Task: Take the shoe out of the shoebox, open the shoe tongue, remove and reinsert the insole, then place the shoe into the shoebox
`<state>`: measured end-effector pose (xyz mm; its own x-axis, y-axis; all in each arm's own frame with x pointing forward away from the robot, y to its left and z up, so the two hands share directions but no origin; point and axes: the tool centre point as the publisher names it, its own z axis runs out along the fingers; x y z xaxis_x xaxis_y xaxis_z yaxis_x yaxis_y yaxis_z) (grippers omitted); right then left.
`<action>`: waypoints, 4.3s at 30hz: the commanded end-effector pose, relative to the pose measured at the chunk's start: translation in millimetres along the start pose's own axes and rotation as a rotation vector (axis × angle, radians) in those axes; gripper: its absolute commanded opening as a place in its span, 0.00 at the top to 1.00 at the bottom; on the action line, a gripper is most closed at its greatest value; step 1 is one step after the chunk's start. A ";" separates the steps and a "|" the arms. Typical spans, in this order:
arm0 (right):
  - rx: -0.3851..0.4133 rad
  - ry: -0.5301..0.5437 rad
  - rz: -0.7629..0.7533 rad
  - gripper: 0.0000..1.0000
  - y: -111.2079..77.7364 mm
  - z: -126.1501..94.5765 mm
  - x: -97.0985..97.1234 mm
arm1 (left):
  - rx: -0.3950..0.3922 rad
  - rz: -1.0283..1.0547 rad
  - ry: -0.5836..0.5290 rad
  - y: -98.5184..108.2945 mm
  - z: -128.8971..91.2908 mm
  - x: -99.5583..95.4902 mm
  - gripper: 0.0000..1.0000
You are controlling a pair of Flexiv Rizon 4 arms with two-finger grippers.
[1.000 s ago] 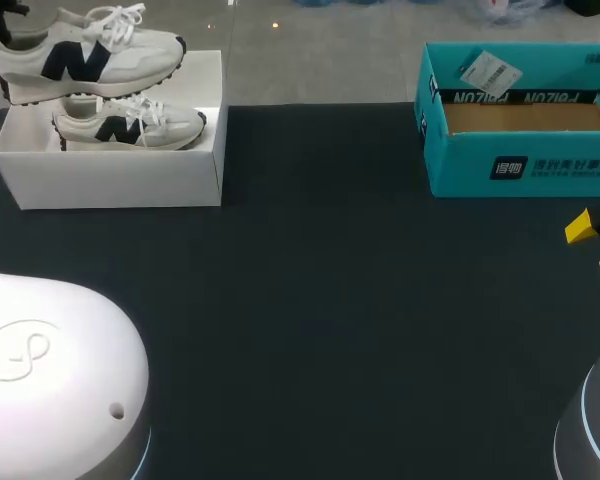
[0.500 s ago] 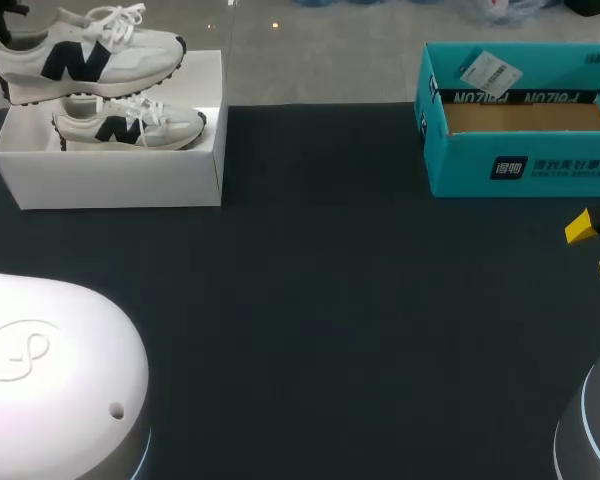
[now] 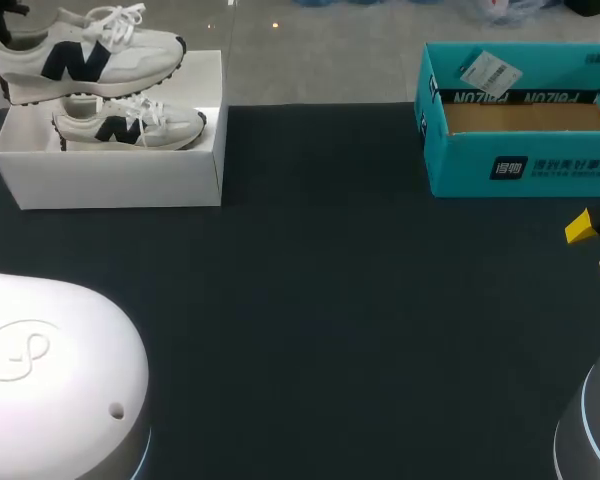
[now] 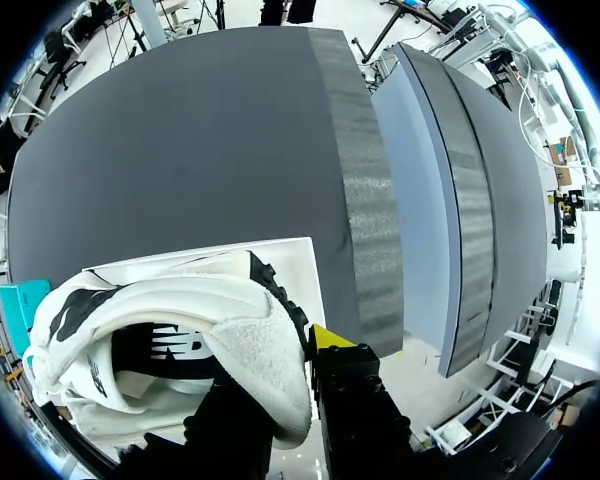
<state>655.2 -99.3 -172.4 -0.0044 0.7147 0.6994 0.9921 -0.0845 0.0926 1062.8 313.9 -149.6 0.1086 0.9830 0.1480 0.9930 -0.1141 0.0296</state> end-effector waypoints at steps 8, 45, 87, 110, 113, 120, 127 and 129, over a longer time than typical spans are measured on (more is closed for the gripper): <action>-0.003 0.000 0.001 0.00 -1.7 0.5 -0.3 | -0.002 0.000 0.002 -1.2 -2.0 0.2 1.00; -0.003 0.000 0.001 0.00 -1.7 0.5 -0.3 | -0.006 -0.007 0.017 -15.2 -9.5 -10.8 1.00; -0.003 0.000 0.001 0.00 -1.7 0.5 -0.3 | -0.194 -0.079 0.080 -170.7 -27.2 -209.5 1.00; -0.003 0.000 0.001 0.00 -1.7 0.5 -0.3 | -0.212 -0.048 0.044 -195.4 -35.5 -232.6 1.00; -0.003 0.000 0.001 0.00 -1.7 0.5 -0.3 | -0.212 -0.041 0.044 -215.7 -40.9 -248.7 1.00; -0.003 0.000 0.001 0.00 -1.7 0.5 -0.3 | -0.196 -0.032 0.081 -254.4 -48.5 -281.5 1.00; -0.003 0.000 0.001 0.00 -1.7 0.5 -0.3 | -0.213 -0.061 0.049 -281.4 -50.6 -306.3 1.00; -0.003 0.000 0.001 0.00 -1.7 0.5 -0.3 | -0.215 -0.061 0.043 -286.7 -50.3 -312.2 1.00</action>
<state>655.2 -99.3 -172.4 -0.0044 0.7147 0.6994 0.9921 -0.0846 0.0927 752.1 31.4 -153.7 0.0429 0.9818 0.1851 0.9757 -0.0809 0.2034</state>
